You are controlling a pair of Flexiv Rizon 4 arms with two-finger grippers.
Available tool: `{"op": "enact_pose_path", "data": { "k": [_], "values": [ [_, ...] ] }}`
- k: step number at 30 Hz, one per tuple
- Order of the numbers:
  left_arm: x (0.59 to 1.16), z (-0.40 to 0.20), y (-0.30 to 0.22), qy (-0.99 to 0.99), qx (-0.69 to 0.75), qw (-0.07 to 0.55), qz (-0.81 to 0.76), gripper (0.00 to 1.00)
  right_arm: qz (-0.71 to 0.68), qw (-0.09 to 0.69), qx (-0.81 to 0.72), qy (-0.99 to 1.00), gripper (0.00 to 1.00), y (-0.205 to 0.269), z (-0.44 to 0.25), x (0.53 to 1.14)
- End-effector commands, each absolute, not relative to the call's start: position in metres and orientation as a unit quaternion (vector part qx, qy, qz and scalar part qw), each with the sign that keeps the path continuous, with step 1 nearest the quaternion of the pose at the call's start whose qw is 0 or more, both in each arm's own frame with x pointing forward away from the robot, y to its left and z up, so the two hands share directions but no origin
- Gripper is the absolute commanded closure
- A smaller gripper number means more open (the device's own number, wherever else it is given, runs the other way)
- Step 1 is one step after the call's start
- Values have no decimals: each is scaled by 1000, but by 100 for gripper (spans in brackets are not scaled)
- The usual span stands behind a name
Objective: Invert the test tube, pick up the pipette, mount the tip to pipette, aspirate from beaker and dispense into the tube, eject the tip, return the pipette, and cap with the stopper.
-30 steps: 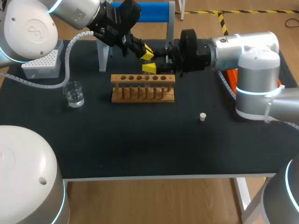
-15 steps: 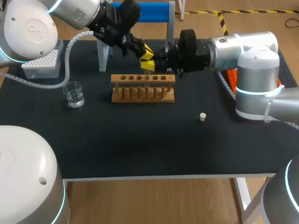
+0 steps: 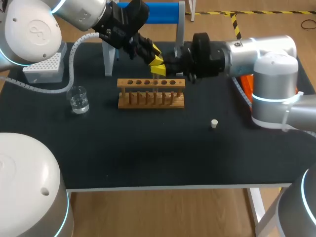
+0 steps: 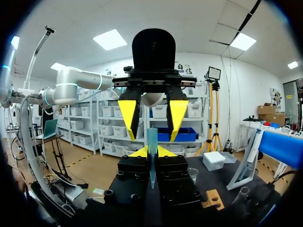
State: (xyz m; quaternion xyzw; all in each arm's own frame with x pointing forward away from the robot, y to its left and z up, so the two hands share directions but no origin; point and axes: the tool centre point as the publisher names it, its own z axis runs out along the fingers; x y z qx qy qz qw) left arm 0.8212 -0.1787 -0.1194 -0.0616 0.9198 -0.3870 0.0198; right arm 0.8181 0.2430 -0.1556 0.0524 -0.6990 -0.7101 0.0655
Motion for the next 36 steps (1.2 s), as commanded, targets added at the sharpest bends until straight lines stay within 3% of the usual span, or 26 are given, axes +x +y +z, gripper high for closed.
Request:
{"op": "enact_pose_path", "data": {
  "k": [1, 26, 36],
  "values": [
    [820, -118, -178, 921, -62, 19, -385, 0, -710, 65, 51, -699, 100, 227, -159, 813],
    [820, -118, -178, 921, -62, 19, -385, 0, -715, 36, 31, -697, 100, 65, -199, 770],
    [820, -118, -178, 921, -62, 19, -385, 0, -712, 26, 19, -702, 100, 23, -219, 758]
  ]
}}
